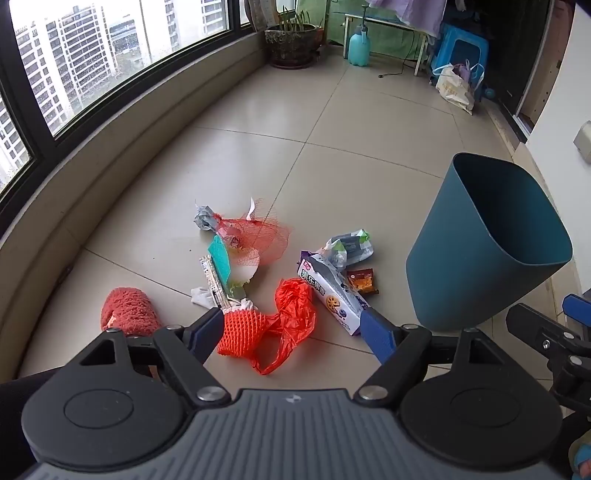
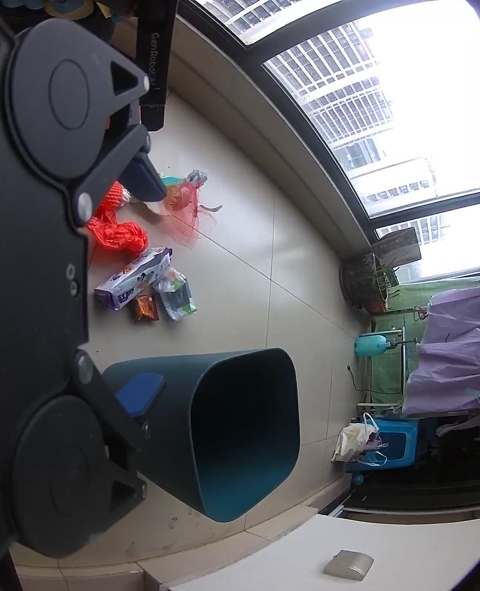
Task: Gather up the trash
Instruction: 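Move the left tool toward the white cartoon-printed snack bag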
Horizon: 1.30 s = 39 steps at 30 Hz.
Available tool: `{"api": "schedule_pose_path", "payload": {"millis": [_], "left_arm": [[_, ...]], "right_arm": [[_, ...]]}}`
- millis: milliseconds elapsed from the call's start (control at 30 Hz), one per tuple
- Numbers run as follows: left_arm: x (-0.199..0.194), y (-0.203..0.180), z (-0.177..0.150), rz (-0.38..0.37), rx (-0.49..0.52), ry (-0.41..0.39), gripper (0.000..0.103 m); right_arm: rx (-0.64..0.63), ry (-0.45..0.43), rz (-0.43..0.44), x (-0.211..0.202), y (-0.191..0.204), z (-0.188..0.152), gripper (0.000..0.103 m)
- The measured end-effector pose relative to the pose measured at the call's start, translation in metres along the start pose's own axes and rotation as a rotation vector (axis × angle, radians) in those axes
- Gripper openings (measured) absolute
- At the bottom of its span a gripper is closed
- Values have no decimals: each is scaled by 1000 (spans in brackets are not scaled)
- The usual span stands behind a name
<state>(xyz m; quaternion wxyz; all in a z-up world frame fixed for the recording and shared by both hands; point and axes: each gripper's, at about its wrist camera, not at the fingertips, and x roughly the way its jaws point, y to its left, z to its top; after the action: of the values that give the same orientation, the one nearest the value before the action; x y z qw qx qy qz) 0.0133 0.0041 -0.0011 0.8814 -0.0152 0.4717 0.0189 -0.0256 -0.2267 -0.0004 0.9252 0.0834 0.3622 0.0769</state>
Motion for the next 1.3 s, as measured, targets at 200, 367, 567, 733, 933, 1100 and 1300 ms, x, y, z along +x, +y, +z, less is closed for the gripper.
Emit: {"api": "schedule_pose_path", "payload": {"millis": [200, 367, 567, 733, 933, 1100, 1300], "left_arm": [[1, 1, 0, -11, 0, 4, 81], [4, 1, 0, -23, -2, 26, 81], [5, 3, -1, -28, -13, 31, 81], [6, 3, -2, -18, -7, 31, 81], [7, 3, -2, -16, -17, 40, 81], [7, 4, -2, -22, -19, 37, 81], [0, 10, -3, -30, -30, 32, 81]], "right_arm": [[-3, -10, 16, -2, -3, -2, 100], [19, 12, 27, -1, 1, 0, 100], [7, 16, 22, 4, 1, 1, 99], [-24, 5, 13, 4, 6, -2, 98], [-24, 16, 33, 5, 6, -3, 91], [-18, 27, 39, 7, 3, -3, 90], [-20, 49, 50, 5, 5, -3, 91]]}}
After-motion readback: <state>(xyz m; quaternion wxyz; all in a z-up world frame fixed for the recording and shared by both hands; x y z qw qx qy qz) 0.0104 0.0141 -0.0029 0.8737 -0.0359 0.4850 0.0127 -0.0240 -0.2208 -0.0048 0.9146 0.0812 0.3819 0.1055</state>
